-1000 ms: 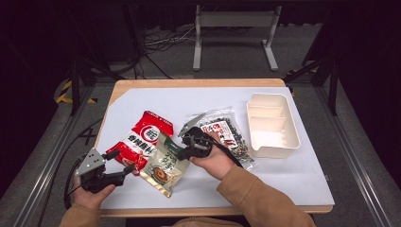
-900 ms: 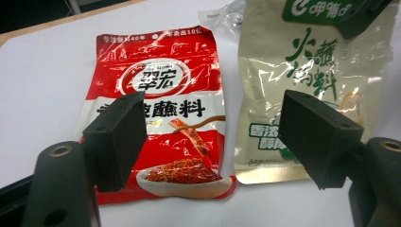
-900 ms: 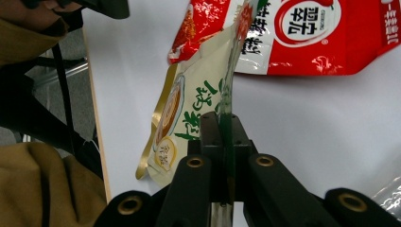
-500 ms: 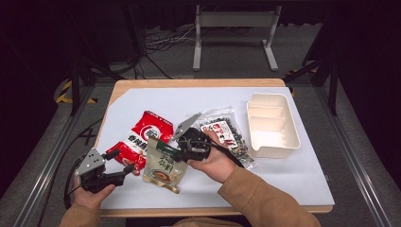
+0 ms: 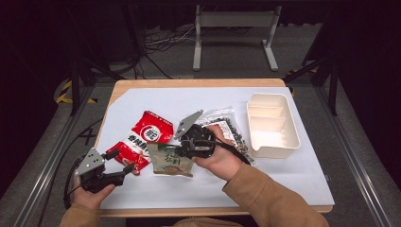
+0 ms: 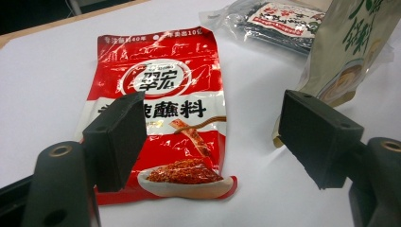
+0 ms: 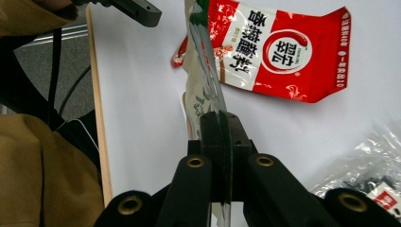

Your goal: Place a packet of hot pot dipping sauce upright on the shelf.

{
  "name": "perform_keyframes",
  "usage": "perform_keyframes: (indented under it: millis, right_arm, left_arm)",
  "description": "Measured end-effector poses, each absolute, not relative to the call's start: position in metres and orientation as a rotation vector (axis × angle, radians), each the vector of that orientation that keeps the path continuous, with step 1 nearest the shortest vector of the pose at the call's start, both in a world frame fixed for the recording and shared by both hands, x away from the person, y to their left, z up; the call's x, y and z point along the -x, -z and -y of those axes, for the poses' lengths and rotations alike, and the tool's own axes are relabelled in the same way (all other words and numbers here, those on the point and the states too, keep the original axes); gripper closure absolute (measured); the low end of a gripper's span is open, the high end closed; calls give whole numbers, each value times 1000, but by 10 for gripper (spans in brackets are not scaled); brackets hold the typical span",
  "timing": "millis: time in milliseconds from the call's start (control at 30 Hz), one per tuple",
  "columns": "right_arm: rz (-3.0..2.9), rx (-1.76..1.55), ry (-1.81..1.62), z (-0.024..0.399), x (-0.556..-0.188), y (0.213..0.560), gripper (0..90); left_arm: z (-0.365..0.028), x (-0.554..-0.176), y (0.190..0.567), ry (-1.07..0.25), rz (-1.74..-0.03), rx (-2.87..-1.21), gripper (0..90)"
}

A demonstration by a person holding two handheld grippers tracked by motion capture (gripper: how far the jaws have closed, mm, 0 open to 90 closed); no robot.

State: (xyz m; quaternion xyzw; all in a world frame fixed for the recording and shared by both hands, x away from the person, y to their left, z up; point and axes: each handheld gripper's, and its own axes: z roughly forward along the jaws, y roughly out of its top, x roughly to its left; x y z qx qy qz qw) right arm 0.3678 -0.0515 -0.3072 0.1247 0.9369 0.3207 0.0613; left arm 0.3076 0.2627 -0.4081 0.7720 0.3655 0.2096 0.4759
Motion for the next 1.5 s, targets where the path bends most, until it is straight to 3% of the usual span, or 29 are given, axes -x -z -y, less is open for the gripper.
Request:
perform_keyframes:
  millis: [600, 1500]
  right_arm:
    - [-2721, -380, -978, 82, -378, 267, 898]
    - [-2722, -413, -867, 132, -396, 234, 899]
  left_arm:
    - [-265, -309, 408, -509, -897, -1877, 243]
    - [-266, -312, 409, -504, -911, -1875, 242]
